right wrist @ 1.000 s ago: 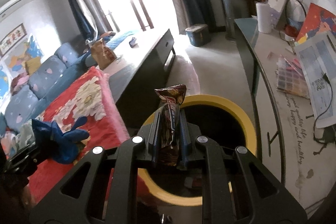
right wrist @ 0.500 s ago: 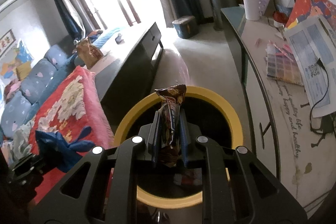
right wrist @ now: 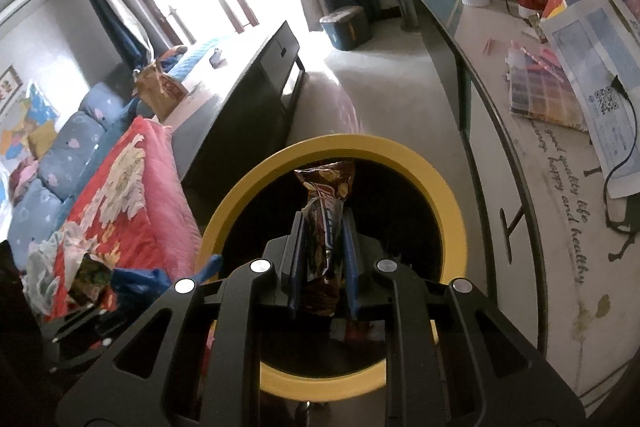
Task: Collect trash
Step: 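Carry the blue cloth and chocolate wrapper over the yellow bin and release both, then move both open grippers back toward the remaining trash on the bedspread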
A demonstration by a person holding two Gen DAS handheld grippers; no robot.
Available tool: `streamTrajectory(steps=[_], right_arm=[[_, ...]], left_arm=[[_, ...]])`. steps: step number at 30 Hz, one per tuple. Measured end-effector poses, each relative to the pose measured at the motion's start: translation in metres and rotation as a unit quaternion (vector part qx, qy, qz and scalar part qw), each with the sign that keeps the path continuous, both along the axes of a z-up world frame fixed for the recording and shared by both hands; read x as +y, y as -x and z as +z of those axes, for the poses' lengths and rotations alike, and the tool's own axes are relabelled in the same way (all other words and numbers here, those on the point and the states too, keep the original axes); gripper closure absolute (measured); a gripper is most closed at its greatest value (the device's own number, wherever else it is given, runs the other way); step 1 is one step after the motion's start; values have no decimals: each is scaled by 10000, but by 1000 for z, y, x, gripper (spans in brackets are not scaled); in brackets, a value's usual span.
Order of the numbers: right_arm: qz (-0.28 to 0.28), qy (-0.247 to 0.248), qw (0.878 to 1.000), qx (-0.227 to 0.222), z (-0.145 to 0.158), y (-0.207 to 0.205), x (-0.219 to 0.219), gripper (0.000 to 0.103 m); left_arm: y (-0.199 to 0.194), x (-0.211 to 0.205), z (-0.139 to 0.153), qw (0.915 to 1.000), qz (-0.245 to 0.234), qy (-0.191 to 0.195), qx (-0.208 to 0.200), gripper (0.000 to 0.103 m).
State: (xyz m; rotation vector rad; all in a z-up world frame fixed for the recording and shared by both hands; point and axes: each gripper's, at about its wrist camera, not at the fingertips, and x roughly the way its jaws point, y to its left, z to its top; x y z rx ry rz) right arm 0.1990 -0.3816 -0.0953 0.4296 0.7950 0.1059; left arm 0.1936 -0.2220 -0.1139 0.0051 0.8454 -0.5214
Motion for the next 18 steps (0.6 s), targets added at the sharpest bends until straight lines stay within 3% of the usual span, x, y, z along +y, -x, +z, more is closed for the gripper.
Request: streamTrajectory(steps=[9, 10, 12, 14, 17, 18], right_arm=[[-25, -64, 9999, 81, -7, -4, 0, 89], [-29, -70, 9999, 79, -7, -4, 0, 83], [-51, -73, 9999, 65, -7, -3, -1, 71], [-115, -35, 9999, 33, -6, -2, -1, 60], [-286, -13, 9996, -37, -4, 1, -5, 45], [-329, -50, 9994, -65, -3, 2, -8, 45]], left_arm=[[-10, -10, -17, 9997, -50, -40, 233, 88], [-13, -11, -17, 9997, -38, -24, 244, 88], [-13, -10, -16, 9998, -23, -13, 222, 78], [-8, -9, -12, 9999, 3, -61, 82, 45], [-4, -6, -3, 10000, 64, -40, -62, 13], [-3, -4, 0, 9998, 135, -82, -133, 10]])
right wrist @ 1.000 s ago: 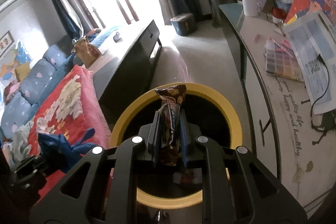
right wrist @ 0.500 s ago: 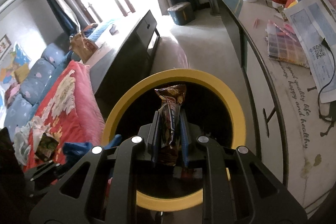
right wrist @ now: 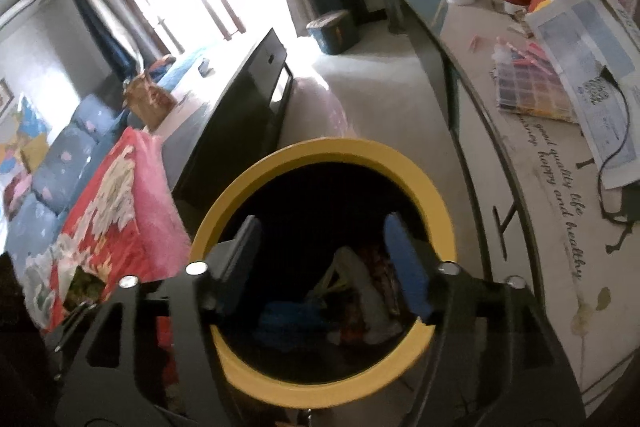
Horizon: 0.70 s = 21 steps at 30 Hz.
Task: Collect trash
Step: 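Move both open grippers back toward the remaining trash on the bedspread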
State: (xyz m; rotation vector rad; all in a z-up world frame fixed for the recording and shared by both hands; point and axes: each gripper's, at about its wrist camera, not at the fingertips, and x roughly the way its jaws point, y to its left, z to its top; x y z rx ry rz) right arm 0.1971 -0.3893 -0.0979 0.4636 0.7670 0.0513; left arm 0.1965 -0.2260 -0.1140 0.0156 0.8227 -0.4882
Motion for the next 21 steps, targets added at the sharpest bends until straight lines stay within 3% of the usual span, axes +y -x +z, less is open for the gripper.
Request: streamTrajectory(steps=[21], right_arm=[[376, 161, 9976, -551, 40, 16, 29, 43]], left_arm=[[24, 73, 52, 9922, 998, 293, -693, 8]])
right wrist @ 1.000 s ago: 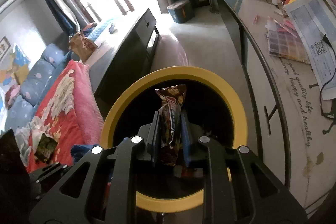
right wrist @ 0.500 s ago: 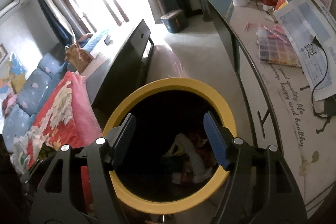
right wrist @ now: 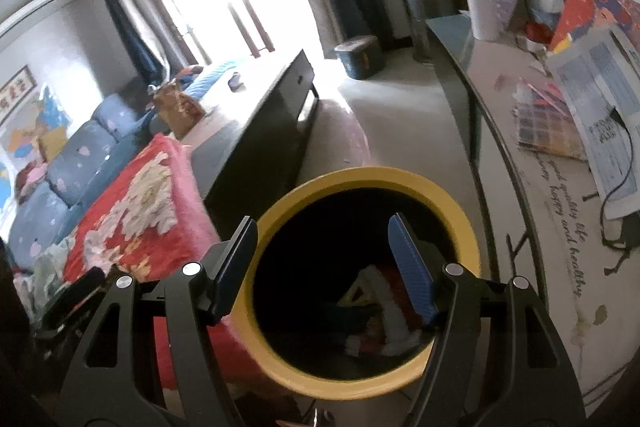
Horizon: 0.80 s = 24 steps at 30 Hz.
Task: Collect trash
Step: 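Move both open grippers back toward the remaining trash on the bedspread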
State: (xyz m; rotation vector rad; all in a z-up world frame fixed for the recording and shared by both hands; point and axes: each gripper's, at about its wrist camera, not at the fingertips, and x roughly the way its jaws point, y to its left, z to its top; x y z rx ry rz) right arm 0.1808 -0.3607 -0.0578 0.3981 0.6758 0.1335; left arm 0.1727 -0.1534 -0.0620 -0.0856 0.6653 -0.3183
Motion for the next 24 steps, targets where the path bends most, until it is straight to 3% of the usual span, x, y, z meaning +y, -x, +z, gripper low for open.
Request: streamTrajectory(steps=[10, 24], right_arm=[[632, 209, 9976, -204, 14, 8, 46, 43], [1600, 592, 9850, -245, 18, 22, 124, 43]], left_arm=[[9, 38, 18, 9984, 494, 22, -281, 8], [12, 102, 25, 9922, 1143, 284, -403, 8]])
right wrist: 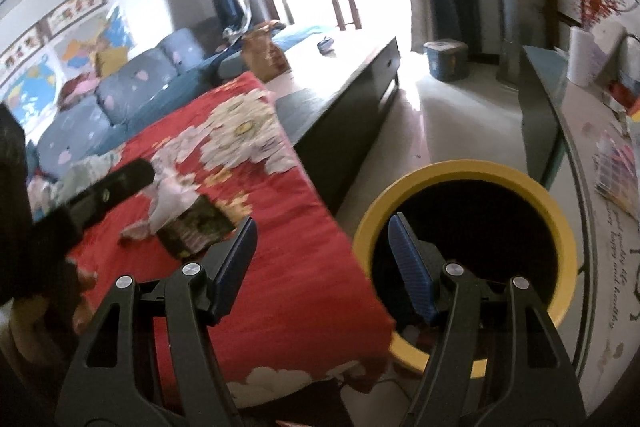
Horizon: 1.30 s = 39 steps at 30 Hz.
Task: Collect trash
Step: 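Move both open grippers back toward the remaining trash on the bedspread, then grasp the white printed bag with the left gripper while the right grasps the green snack packet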
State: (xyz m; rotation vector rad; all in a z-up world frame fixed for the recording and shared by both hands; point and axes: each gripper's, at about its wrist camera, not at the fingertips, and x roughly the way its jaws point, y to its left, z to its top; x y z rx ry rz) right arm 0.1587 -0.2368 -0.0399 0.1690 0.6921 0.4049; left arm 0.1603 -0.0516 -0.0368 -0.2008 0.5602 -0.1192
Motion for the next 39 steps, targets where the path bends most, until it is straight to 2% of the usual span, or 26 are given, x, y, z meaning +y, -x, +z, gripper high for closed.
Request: streamTrajectory(steps=[11, 20, 26, 32, 33, 39], right_arm=[[859, 374, 9956, 14, -6, 9, 67, 43], [1329, 742, 9883, 58, -18, 10, 114, 43], [1500, 1015, 9834, 75, -32, 5, 139, 43], [1599, 1051, 9813, 202, -43, -3, 150, 44], [1607, 1052, 9811, 224, -44, -4, 152, 45], [1614, 970, 9812, 418, -52, -12, 155, 68]], left_arm=[[-1, 56, 0, 9978, 601, 273, 25, 8], [-8, 97, -2, 9942, 990, 415, 101, 8], [-27, 126, -16, 9895, 1179, 676, 490, 8], [-48, 140, -33, 9852, 1250, 834, 823, 8], [-52, 142, -35, 9844, 1263, 857, 877, 8], [-73, 154, -49, 9773, 1366, 1111, 1177, 8]])
